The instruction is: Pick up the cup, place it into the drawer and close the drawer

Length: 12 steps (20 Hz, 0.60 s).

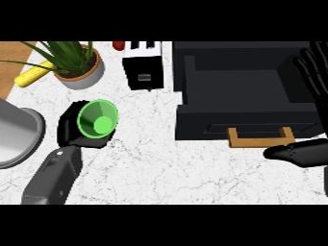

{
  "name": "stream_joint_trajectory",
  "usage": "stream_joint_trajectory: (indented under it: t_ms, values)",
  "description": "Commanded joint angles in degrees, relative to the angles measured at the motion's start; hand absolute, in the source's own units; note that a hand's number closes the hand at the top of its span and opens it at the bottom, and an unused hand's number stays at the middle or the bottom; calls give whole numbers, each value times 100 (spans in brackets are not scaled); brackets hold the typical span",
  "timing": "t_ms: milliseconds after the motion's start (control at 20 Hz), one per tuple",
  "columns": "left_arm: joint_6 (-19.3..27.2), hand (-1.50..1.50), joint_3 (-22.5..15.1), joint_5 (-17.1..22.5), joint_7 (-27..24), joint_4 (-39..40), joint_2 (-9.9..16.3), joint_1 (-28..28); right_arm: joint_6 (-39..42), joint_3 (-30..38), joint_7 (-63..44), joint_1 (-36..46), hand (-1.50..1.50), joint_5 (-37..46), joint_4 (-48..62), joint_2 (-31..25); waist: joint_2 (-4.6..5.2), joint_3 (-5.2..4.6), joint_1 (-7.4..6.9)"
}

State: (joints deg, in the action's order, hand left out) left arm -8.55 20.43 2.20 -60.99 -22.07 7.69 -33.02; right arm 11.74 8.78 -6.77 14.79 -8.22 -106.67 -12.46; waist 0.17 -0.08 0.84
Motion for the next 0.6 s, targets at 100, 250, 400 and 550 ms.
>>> stream_joint_trajectory:
  t_ms: [100, 250, 400, 550]
  values:
    - [5, 150, -363, -62, 234, -800, -385, -523, 32, -97, 94, -380, -150, 103, -148, 83, -45, 12, -74]
    - [-138, 150, -548, 0, 1173, -1462, -309, -939, -153, 43, 55, 60, -150, 211, 181, 21, -75, 17, -189]
    - [285, 150, -964, 18, 1537, -1863, -752, -1063, 10, 177, 392, -57, -150, 113, 456, -22, -50, 15, -120]
    - [665, 150, -1217, 263, 2370, -2388, -760, -1405, -36, -1, 287, -3, -150, 253, 332, 22, -49, 12, -109]
